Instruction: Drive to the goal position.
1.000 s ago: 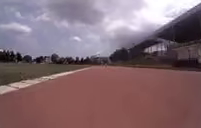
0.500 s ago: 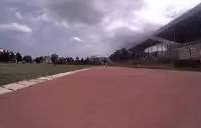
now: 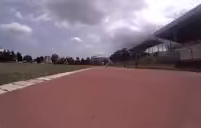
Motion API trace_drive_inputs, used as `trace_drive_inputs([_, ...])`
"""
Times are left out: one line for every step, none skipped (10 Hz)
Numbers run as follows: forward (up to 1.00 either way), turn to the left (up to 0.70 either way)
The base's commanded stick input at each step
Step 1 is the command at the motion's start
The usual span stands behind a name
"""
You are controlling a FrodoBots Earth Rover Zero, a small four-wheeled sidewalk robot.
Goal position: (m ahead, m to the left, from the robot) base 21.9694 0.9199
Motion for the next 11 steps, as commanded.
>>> trace_drive_inputs([0.45,0.0])
trace_drive_inputs([0.45,0.0])
trace_drive_inputs([0.45,0.0])
trace_drive_inputs([0.45,0.0])
trace_drive_inputs([0.45,0.0])
trace_drive_inputs([0.45,0.0])
trace_drive_inputs([0.45,0.0])
trace_drive_inputs([0.45,0.0])
trace_drive_inputs([0.45,0.0])
trace_drive_inputs([0.45,0.0])
trace_drive_inputs([0.45,0.0])
